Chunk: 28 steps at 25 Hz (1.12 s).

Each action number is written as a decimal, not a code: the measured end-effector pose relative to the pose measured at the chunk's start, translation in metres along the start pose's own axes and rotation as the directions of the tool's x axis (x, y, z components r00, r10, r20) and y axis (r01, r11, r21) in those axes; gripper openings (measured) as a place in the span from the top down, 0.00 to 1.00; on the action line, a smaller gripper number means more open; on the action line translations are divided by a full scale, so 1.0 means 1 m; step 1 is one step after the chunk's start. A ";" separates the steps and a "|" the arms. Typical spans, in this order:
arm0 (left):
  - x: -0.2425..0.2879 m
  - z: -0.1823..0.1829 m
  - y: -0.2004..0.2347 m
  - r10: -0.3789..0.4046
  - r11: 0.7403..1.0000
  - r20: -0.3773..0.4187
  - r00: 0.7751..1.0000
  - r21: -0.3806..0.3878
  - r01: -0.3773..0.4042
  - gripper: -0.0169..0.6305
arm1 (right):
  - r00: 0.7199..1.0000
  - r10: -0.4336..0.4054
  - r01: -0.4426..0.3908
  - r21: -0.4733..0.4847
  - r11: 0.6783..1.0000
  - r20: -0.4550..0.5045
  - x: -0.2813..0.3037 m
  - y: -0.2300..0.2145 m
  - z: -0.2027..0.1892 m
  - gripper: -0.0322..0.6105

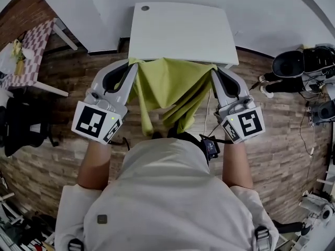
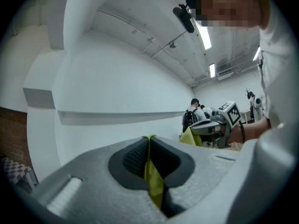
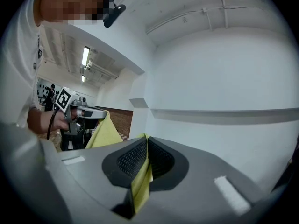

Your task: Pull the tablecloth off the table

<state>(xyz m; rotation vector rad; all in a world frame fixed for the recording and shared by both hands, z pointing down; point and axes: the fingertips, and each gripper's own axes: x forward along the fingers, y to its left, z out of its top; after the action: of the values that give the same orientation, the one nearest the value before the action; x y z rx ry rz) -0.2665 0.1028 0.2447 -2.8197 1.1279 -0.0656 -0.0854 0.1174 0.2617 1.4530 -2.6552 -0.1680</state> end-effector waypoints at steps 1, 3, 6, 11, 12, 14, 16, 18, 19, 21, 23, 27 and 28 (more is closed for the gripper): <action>-0.005 -0.002 0.000 0.006 1.000 -0.001 1.000 -0.003 -0.006 0.97 | 1.000 0.004 -0.004 -0.003 1.000 -0.003 0.000 0.005 -0.001 0.92; -0.013 -0.007 0.001 0.023 1.000 0.000 1.000 -0.016 -0.023 0.97 | 1.000 0.017 -0.017 -0.011 1.000 -0.011 0.000 0.013 -0.004 0.92; -0.023 -0.017 -0.002 0.047 0.998 -0.008 0.999 -0.029 -0.047 0.97 | 0.999 0.032 -0.032 -0.021 0.999 -0.026 -0.004 0.023 -0.011 0.92; -0.035 -0.026 -0.005 0.048 0.998 -0.017 0.999 -0.046 -0.048 0.97 | 0.999 0.023 -0.023 -0.006 1.000 -0.027 -0.008 0.034 -0.019 0.92; -0.037 -0.026 -0.007 0.048 0.998 -0.015 0.999 -0.047 -0.048 0.97 | 1.000 0.020 -0.020 -0.003 1.000 -0.024 -0.010 0.036 -0.019 0.92; -0.040 -0.025 -0.012 0.050 0.997 -0.013 0.999 -0.051 -0.051 0.97 | 1.000 0.017 -0.017 0.000 1.000 -0.019 -0.016 0.039 -0.020 0.92; -0.043 -0.025 -0.017 0.048 0.997 -0.010 0.999 -0.058 -0.049 0.97 | 1.000 0.016 -0.016 -0.002 1.000 -0.017 -0.022 0.043 -0.020 0.92; -0.045 -0.026 -0.021 0.042 0.997 -0.011 0.999 -0.060 -0.043 0.97 | 1.000 0.015 -0.015 -0.005 1.000 -0.019 -0.025 0.047 -0.022 0.92; -0.045 -0.028 -0.020 0.040 0.997 -0.011 0.999 -0.061 -0.041 0.97 | 1.000 0.014 -0.014 -0.004 1.000 -0.021 -0.024 0.048 -0.023 0.92; -0.046 -0.031 -0.018 0.036 0.997 -0.012 0.999 -0.073 -0.037 0.97 | 1.000 0.011 -0.011 0.003 1.000 -0.026 -0.023 0.049 -0.026 0.92; -0.046 -0.033 -0.018 0.028 0.996 -0.014 1.000 -0.087 -0.029 0.97 | 1.000 0.008 -0.008 0.005 1.000 -0.029 -0.024 0.050 -0.027 0.92; -0.044 -0.038 -0.019 0.015 0.995 -0.021 1.000 -0.096 -0.017 0.97 | 1.000 0.003 -0.002 0.022 1.000 -0.031 -0.026 0.050 -0.029 0.92; -0.044 -0.039 -0.020 0.012 0.995 -0.022 1.000 -0.097 -0.014 0.97 | 1.000 0.003 -0.002 0.031 1.000 -0.031 -0.026 0.050 -0.030 0.92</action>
<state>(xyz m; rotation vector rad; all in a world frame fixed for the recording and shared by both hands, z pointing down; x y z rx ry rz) -0.2878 0.1447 0.2858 -2.9027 1.1857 -0.0407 -0.1087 0.1652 0.2982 1.4487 -2.6467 -0.1039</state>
